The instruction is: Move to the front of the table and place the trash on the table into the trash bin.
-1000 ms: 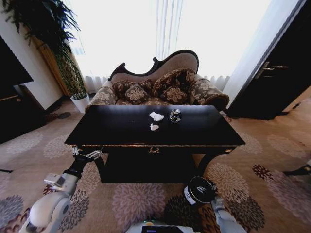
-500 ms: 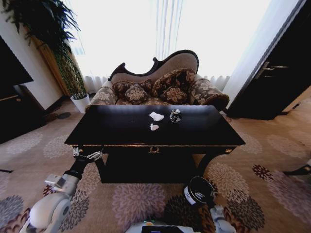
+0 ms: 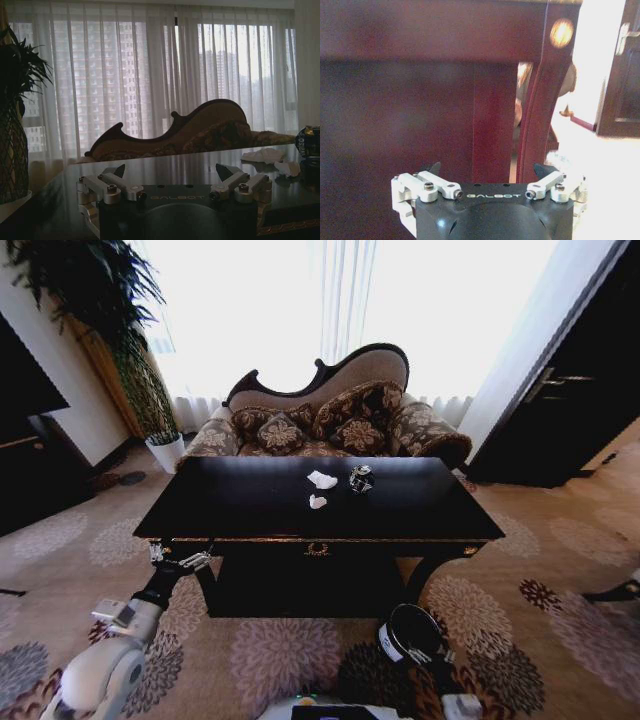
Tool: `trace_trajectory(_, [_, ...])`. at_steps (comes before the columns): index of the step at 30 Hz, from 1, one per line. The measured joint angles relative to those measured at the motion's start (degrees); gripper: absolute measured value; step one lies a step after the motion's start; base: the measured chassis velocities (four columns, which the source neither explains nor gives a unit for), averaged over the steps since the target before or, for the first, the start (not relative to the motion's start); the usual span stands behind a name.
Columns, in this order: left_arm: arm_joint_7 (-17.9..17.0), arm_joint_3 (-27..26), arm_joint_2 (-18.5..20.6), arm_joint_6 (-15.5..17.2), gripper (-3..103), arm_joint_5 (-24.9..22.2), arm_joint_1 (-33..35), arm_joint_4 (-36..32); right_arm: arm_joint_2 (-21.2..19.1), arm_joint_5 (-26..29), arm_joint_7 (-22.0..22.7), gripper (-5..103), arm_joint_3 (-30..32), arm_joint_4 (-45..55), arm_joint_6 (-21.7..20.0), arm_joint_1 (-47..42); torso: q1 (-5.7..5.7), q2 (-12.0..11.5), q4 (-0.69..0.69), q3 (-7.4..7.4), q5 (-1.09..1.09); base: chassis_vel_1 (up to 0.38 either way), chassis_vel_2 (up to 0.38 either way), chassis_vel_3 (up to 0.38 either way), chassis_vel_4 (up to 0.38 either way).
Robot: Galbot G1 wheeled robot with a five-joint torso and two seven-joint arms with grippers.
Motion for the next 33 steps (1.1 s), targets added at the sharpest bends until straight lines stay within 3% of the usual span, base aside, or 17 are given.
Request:
trace_trajectory(17, [0.0, 0.0, 0.0, 0.0, 100, 0.0, 0.0, 0.0, 2.9, 6.3, 1.2, 100, 5.4, 27.9, -2.1, -15.4, 0.00, 0.0, 0.00, 0.00, 0.00, 0.000, 0.000, 0.000, 0.000])
trace_trajectory(33, [0.0, 0.0, 0.0, 0.0, 100, 0.0, 0.0, 0.0, -0.7, 13.1, 1.0, 100, 11.3, 43.5, -15.7, -15.2, 0.00, 0.0, 0.00, 0.01, 0.01, 0.000, 0.000, 0.000, 0.000])
